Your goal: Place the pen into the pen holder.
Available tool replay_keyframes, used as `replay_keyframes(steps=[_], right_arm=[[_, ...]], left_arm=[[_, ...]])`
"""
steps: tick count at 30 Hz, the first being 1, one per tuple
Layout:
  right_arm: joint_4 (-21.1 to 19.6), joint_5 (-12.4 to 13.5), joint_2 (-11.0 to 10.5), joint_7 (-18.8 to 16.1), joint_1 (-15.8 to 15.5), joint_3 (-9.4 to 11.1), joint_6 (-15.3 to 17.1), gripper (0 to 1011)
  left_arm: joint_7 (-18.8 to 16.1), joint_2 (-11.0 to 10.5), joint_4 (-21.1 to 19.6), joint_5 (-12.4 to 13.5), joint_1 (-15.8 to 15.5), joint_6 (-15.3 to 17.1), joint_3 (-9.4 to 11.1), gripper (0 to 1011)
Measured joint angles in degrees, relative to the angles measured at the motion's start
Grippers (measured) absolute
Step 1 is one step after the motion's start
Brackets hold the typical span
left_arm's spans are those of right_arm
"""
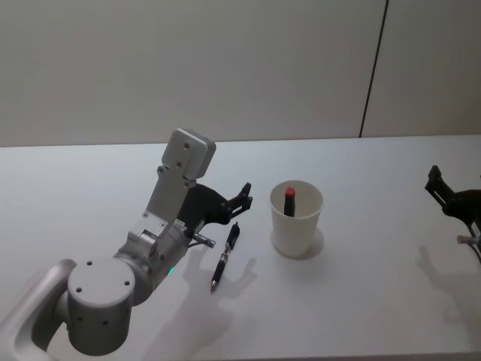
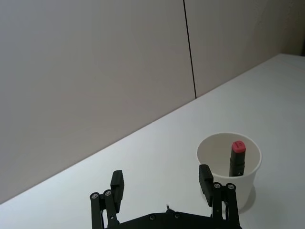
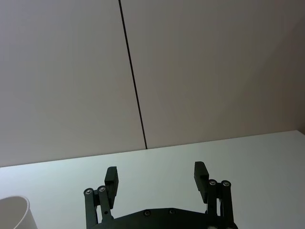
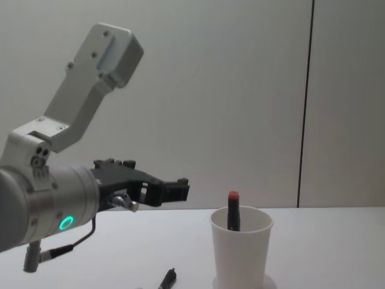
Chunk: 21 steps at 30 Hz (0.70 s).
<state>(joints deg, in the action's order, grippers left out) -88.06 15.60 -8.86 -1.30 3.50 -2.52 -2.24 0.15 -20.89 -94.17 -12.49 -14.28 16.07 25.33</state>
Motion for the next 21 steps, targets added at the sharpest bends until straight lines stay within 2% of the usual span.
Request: replay_keyframes(steps=[16, 21], right_arm=[[0.0, 0.0, 0.0, 0.0, 0.0, 0.0, 0.0, 1001], [0.0, 0.0, 0.0, 0.0, 0.0, 0.0, 0.0, 1002]], left_arm=[[-1.9, 2.3, 1.4, -2.5, -0.6, 10.4, 0.1, 1003], [-2.6, 2.9, 1.9, -3.2, -0.6, 12.2, 0.1, 1003]])
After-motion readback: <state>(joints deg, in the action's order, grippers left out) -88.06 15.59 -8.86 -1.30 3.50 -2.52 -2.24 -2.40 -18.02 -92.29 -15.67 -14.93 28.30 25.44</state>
